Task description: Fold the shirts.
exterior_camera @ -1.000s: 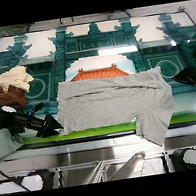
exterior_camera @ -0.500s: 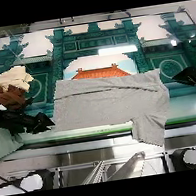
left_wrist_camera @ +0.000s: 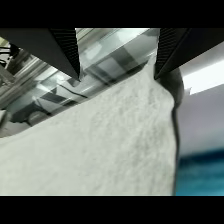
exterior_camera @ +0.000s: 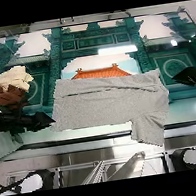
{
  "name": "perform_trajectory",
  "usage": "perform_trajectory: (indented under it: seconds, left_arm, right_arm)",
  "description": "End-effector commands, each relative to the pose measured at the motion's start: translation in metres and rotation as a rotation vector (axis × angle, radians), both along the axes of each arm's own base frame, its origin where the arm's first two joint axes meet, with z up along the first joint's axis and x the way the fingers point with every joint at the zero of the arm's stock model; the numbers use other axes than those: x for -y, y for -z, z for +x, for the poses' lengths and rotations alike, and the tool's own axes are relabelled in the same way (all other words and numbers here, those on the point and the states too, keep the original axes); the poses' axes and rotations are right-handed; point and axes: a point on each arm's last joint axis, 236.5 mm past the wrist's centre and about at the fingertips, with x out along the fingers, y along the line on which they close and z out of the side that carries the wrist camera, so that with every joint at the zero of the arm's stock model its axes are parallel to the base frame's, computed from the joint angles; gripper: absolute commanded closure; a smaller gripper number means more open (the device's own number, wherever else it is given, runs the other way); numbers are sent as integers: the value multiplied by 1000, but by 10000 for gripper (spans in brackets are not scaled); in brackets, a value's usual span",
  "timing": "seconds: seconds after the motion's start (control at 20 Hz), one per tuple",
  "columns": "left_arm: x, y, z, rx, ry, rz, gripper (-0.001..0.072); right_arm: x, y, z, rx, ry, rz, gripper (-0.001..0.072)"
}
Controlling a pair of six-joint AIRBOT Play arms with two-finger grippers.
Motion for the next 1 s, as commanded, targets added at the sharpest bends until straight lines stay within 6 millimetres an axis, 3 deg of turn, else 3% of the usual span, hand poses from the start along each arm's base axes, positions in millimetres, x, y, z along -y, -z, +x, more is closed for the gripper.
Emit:
perform_trajectory:
  seconds: [0.0, 0.3, 0.5, 0.75, 0.8, 0.85, 0.95]
  left_arm:
    - [-5, -21, 12, 40, -7, -40, 226]
    - [-28, 6, 11, 68, -105, 12, 225]
    - [-29, 27, 3, 54, -137, 39, 225]
    - [7, 53, -17, -87, -41, -30, 226]
    - [17, 55, -22, -120, -20, -58, 262]
    - [30, 54, -22, -136, -13, -104, 336]
    - [53, 42, -16, -120, 24, -210, 348]
  right_arm:
    - [0, 0, 0, 0, 0, 0, 331]
    - [0, 0, 0, 0, 0, 0, 331]
    - [0, 0, 0, 0, 0, 1, 332]
    - [-1, 0, -1, -2, -4, 4, 332]
    - [-2, 0, -1, -3, -7, 6, 332]
    - [-2, 0, -2, -4, -8, 7, 331]
    - [-2, 0, -2, -5, -10, 8, 331]
